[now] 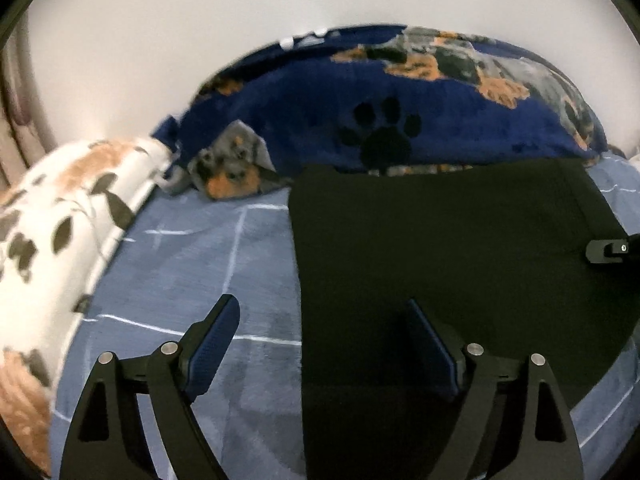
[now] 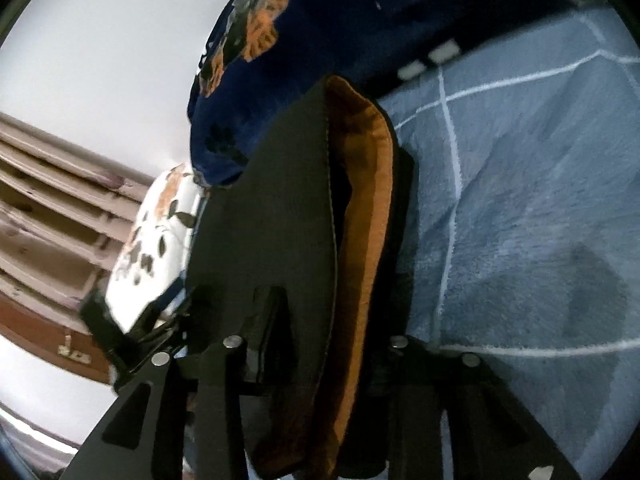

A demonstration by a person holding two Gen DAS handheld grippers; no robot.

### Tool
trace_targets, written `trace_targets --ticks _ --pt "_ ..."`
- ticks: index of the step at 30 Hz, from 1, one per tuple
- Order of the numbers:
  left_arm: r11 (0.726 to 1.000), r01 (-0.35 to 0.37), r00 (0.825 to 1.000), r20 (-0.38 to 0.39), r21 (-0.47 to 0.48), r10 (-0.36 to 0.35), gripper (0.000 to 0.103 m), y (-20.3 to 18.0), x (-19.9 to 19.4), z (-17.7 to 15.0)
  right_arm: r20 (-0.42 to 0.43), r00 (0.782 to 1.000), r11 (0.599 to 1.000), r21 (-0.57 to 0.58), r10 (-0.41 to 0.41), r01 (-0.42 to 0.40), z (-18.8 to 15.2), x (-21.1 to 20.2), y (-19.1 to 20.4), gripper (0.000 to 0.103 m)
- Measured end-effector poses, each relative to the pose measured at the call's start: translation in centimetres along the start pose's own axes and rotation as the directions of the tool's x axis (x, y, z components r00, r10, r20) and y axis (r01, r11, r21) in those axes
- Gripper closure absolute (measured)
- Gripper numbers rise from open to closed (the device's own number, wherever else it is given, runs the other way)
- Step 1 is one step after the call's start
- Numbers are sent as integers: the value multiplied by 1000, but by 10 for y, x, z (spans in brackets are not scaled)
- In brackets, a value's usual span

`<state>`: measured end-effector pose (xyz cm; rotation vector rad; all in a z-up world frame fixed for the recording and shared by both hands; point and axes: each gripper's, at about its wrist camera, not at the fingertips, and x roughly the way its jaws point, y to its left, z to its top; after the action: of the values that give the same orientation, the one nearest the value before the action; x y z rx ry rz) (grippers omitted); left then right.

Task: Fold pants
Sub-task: 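Open both grippers and lift them off the folded black pants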

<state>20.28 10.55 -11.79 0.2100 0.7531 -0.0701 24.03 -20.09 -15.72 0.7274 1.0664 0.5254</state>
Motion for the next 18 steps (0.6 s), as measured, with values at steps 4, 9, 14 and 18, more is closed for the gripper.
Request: trace_targets --ticks 4,9,14,18 --pt "1000 -6 999 51 -8 6 15 -3 -28 5 80 987 987 -71 -139 145 -10 -19 28 64" --pt "999 6 991 131 -37 -1 10 -6 -70 9 190 960 963 -134 -208 235 -40 -54 61 54" --pt "999 16 981 196 -52 -5 4 -13 -111 9 259 945 951 -180 -200 251 -70 -86 88 50" --pt "997 16 967 253 -72 3 0 -16 -145 11 273 941 936 -234 -198 264 -89 -94 116 44"
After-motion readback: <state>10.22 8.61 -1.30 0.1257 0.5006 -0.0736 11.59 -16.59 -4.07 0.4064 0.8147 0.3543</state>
